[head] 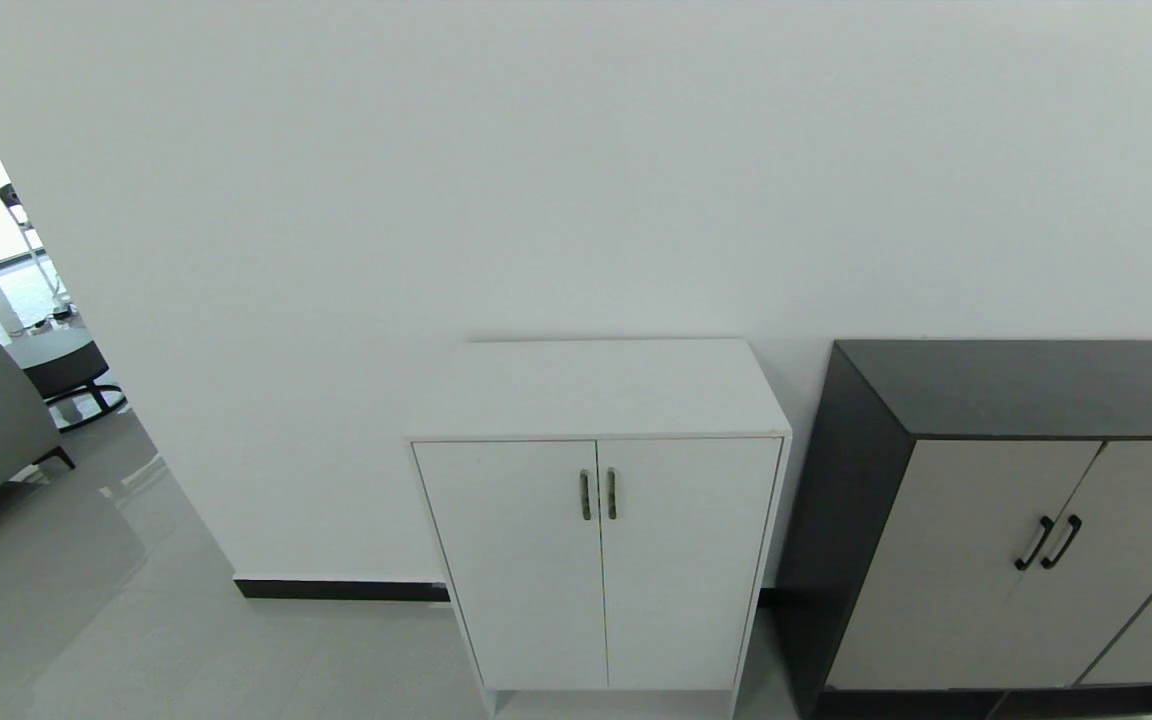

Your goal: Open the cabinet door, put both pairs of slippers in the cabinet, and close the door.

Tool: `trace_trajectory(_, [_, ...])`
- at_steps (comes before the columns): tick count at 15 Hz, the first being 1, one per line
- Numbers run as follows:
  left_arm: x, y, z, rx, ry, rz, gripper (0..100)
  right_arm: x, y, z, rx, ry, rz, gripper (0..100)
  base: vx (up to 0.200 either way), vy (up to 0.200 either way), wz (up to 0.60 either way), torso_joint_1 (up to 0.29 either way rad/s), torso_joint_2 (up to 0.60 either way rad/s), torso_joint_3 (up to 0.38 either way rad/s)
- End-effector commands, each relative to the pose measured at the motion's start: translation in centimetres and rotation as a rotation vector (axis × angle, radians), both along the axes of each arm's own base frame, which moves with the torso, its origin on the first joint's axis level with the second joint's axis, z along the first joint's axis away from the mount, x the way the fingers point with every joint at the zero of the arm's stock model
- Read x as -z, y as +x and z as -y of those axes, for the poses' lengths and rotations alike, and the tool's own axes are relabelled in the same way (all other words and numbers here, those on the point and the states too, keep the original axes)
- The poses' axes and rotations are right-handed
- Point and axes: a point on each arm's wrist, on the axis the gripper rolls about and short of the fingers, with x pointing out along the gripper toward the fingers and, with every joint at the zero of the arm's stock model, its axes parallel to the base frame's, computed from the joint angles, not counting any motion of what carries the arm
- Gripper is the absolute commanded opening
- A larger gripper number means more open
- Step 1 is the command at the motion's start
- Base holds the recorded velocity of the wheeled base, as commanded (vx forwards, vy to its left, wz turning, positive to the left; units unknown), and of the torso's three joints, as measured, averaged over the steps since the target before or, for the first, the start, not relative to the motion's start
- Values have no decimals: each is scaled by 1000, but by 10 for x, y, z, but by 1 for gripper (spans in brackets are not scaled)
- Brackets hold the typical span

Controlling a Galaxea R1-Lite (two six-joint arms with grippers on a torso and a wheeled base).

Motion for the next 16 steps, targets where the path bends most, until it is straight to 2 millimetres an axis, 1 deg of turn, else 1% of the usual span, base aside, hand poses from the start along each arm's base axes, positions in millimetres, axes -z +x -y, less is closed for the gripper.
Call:
trace_trajectory(1, [0,0,0,0,-1,0,0,0,2,3,-213,13,-27,0,0,0,0,0,0,0])
trace_trajectory(4, [0,0,0,0,-1,0,0,1,-8,3,-188,-4,98,0,0,0,0,0,0,0])
trace_trajectory(6, [0,0,0,0,0,0,0,2,-8,3,-182,0,101,0,0,0,0,0,0,0])
trace_trajectory(8, [0,0,0,0,0,0,0,2,-8,4,-139,22,106,0,0,0,0,0,0,0])
trace_trajectory(10, [0,0,0,0,0,0,0,2,-8,4,-138,79,116,0,0,0,0,0,0,0])
trace_trajectory(14, [0,0,0,0,0,0,0,2,-8,4,-138,43,112,0,0,0,0,0,0,0])
trace_trajectory(16, [0,0,0,0,0,0,0,1,-8,4,-140,60,115,0,0,0,0,0,0,0])
